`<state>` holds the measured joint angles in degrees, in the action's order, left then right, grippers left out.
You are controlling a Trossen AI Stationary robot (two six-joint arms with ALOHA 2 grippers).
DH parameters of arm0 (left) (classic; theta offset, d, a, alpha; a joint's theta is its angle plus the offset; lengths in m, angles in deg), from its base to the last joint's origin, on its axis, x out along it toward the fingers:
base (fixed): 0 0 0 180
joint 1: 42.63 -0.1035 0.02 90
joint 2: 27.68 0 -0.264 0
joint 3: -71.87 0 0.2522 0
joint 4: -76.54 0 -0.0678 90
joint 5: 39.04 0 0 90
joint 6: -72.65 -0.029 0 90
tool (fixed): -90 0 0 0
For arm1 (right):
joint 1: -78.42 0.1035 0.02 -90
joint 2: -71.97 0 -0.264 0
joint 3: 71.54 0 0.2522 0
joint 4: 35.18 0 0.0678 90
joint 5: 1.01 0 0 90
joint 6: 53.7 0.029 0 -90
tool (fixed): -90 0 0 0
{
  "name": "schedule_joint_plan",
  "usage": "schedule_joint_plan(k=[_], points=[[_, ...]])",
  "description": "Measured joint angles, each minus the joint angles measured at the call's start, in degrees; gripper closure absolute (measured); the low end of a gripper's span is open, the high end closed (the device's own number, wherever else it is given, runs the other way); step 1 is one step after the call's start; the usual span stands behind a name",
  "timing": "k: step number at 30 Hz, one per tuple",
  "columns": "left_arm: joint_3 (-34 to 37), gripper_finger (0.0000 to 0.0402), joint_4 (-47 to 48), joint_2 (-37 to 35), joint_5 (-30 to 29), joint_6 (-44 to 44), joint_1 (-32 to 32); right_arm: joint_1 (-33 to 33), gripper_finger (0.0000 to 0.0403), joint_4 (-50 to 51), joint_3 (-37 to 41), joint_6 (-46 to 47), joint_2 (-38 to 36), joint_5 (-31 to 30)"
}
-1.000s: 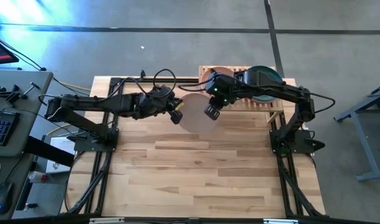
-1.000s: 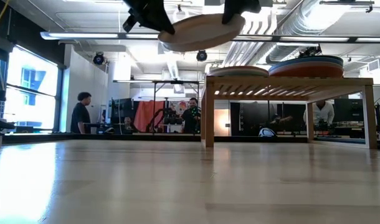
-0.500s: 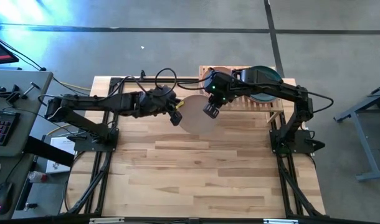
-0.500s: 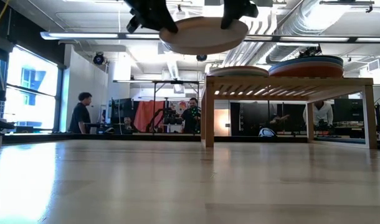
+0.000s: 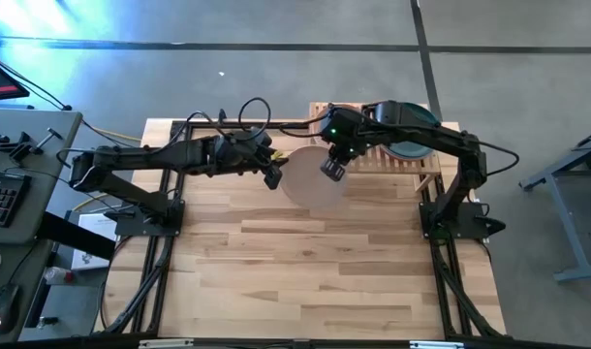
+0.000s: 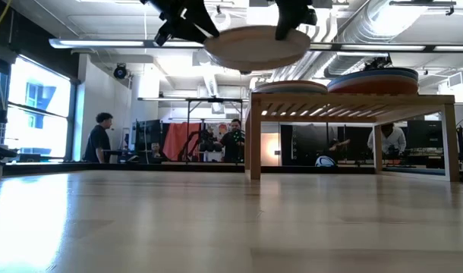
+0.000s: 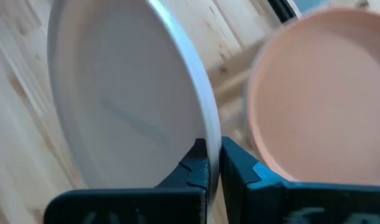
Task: Place and stack plates onto a shelf
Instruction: Stack the white plate on top of the brown plate onto the shelf
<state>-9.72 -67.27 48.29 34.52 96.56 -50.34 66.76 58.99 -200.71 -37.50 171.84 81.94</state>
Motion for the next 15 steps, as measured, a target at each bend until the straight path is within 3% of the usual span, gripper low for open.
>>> schedule_joint_plan(k=[8, 15], points=[[0.0, 0.0281, -0.1, -3.2, 0.1, 0.0, -1.3, -5.2, 0.0403, 1.7, 0.0, -6.9, -0.5, 2.2], [0.0, 0.0281, 0.1, -3.8, 0.1, 0.0, -1.8, -13.5, 0.0403, 1.4, 0.0, -15.1, -1.5, 9.2]])
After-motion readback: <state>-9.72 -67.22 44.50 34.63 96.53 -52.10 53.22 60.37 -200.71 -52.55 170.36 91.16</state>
